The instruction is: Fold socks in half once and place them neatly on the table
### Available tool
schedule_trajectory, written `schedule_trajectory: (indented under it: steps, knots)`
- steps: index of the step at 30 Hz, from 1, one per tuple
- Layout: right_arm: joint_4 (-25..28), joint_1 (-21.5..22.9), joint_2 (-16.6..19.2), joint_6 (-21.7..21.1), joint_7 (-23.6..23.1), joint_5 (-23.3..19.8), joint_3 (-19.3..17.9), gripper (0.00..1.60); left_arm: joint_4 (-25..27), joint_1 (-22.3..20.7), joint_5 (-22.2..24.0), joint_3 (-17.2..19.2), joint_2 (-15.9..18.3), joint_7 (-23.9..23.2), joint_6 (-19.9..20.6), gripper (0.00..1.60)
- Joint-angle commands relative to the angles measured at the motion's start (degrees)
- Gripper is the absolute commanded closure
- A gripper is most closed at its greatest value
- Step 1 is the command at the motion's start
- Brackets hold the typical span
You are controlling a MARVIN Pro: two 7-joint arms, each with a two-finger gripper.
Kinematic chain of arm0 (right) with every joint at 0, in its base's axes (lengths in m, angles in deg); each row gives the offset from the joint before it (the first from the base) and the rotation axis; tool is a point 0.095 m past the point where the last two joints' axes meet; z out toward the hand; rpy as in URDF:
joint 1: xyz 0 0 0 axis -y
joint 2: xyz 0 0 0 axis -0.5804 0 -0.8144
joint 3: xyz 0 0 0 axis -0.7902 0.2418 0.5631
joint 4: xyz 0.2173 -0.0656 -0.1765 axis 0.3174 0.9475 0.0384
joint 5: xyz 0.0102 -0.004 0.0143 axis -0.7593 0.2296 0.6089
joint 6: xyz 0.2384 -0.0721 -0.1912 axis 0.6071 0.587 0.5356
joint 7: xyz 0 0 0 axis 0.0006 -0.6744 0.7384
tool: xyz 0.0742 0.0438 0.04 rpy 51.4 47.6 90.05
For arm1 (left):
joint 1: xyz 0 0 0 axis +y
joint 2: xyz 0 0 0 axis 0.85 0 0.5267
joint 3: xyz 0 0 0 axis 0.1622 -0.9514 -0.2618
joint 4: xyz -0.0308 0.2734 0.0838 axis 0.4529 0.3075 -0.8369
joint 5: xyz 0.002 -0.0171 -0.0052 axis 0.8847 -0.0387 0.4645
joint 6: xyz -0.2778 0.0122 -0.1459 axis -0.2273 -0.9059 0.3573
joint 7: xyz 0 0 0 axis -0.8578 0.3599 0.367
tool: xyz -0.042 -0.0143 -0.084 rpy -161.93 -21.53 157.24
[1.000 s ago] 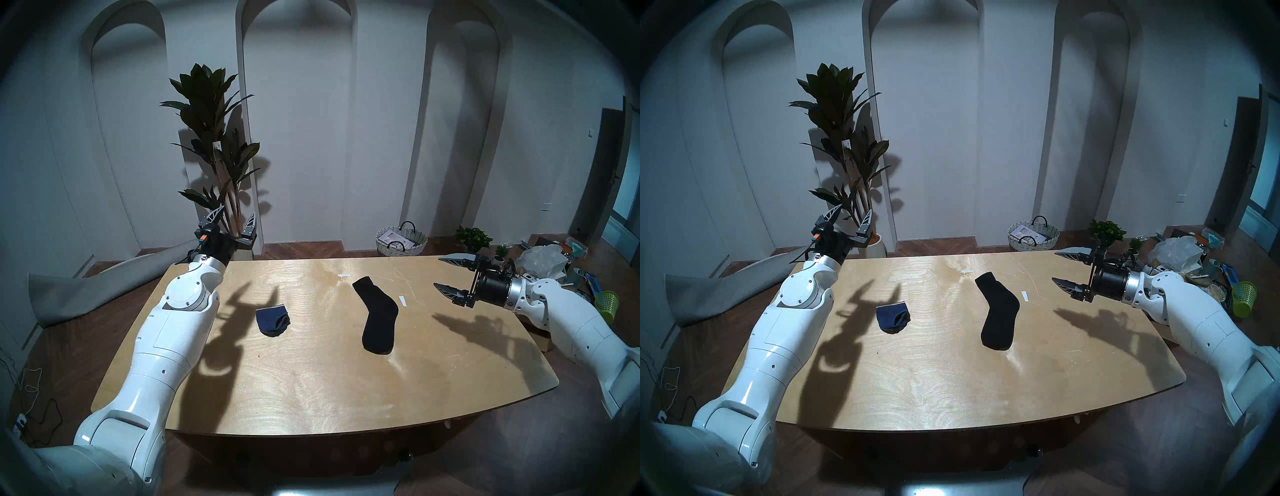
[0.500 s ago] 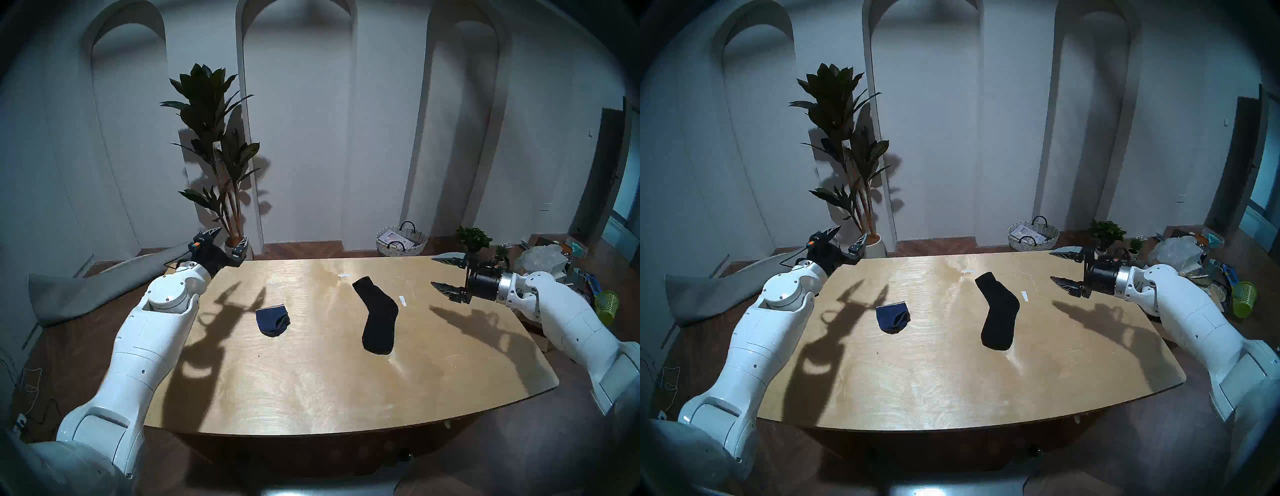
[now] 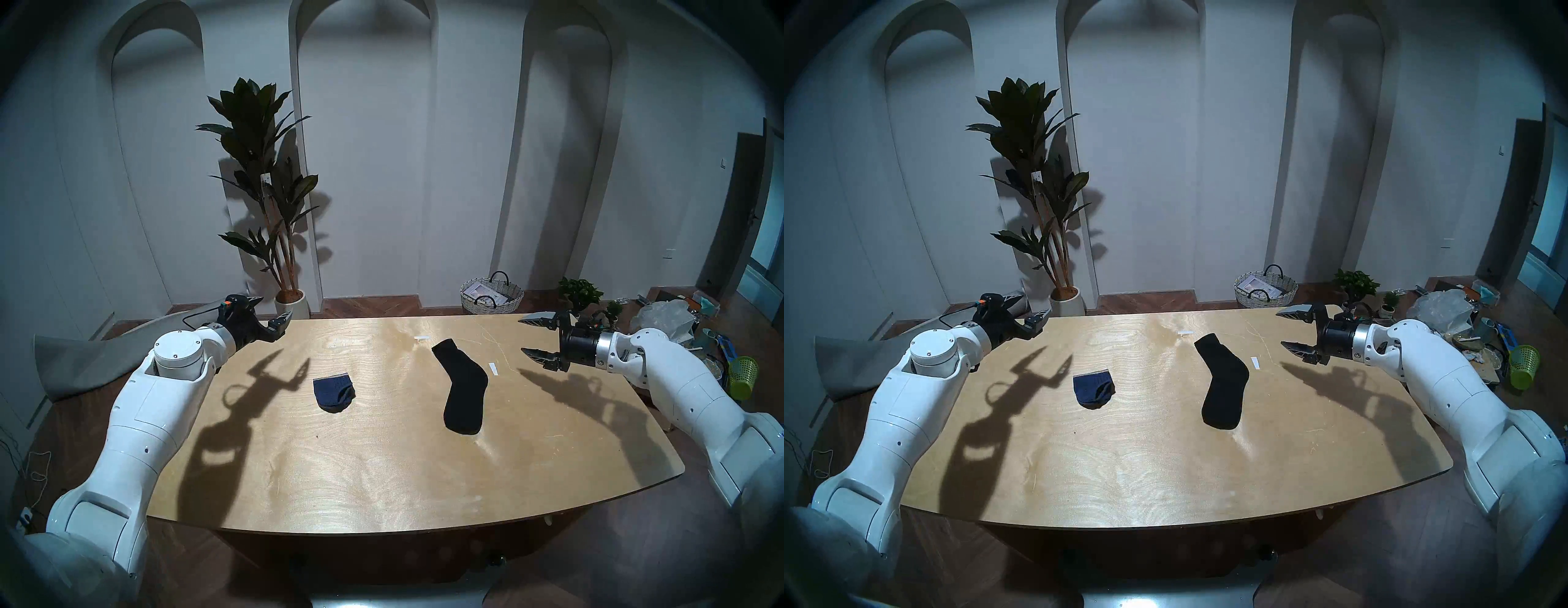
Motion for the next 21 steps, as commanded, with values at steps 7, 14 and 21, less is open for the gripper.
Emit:
schedule_trajectory:
  steps: [7,14,21]
  knots:
    - [-2.91,5.82,-4.85,0.62,3.25,2.43,0.62,0.00,1.09,-1.61,2.94,1.12,5.21,-8.75,8.60,0.00]
    - [-5.06,8.35,-7.66,0.49,5.75,4.87,1.89,0.00,0.50,-3.78,7.15,3.77,4.19,-11.43,15.35,0.00]
    - [-6.65,9.49,-9.08,0.19,6.90,6.38,2.89,0.00,-1.23,-5.87,12.47,6.78,2.18,-11.98,22.86,0.00]
